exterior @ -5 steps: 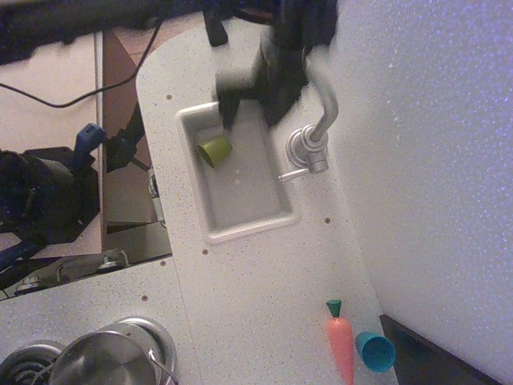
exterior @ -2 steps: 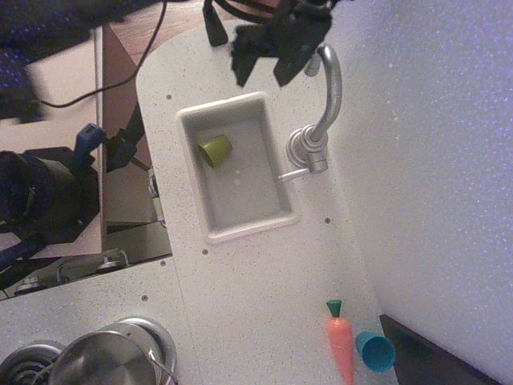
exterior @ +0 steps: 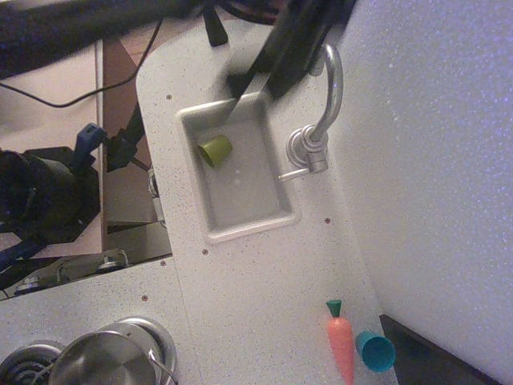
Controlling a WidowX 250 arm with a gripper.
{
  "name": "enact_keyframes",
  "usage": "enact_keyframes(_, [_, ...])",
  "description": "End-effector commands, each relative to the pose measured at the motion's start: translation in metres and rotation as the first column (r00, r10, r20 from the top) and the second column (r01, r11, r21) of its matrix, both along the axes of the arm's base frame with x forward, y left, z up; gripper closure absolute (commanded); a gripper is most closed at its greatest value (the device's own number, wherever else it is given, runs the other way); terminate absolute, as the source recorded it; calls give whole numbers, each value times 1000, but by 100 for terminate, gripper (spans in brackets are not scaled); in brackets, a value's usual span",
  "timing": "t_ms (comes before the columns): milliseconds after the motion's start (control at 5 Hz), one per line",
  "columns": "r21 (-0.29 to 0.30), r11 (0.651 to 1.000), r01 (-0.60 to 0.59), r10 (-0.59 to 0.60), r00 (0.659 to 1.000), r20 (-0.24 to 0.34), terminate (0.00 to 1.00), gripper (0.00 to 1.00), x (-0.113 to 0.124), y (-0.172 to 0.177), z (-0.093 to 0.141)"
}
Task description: Turn faucet left
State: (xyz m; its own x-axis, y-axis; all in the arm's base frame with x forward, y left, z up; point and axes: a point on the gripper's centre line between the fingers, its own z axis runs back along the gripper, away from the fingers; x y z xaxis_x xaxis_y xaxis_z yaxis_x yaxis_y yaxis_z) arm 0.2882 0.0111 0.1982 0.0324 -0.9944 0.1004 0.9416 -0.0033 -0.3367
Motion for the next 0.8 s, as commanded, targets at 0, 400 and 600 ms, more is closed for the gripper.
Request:
enact_keyframes(0, [33, 981, 192, -195, 970, 147, 0, 0, -17, -65, 45])
enact_keyframes(400, [-24, 990, 138, -135, 984, 113, 0, 0, -6, -111, 36])
enact_keyframes(600, [-24, 990, 138, -135, 984, 113, 0, 0, -6, -111, 36])
